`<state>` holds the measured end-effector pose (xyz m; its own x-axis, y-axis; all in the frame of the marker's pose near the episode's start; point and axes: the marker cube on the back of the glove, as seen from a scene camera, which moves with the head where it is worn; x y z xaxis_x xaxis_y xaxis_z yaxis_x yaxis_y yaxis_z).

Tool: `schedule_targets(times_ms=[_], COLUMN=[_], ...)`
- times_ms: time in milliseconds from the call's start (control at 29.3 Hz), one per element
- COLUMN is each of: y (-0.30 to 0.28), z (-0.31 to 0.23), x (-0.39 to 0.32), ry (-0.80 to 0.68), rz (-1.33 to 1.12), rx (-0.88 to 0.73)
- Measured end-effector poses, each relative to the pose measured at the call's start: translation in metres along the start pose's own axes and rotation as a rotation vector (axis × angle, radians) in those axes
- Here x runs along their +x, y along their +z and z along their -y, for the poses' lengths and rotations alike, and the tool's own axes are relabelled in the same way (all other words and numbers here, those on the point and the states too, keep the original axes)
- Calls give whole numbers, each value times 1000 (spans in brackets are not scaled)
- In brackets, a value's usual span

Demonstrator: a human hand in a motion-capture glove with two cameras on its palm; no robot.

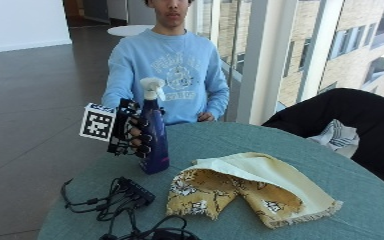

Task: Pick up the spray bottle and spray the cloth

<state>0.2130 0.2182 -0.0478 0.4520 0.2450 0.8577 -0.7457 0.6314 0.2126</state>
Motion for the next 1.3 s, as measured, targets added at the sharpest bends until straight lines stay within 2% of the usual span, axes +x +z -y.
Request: schedule_targets(times_ms=[376, 718, 889, 1299], y=[3, 3, 7, 27], z=[11, 39, 50, 72], x=[-11, -45, -63, -85], ry=[31, 73, 47, 106], rz=[-81, -204, -228, -349], rx=[138, -53, -144, -273])
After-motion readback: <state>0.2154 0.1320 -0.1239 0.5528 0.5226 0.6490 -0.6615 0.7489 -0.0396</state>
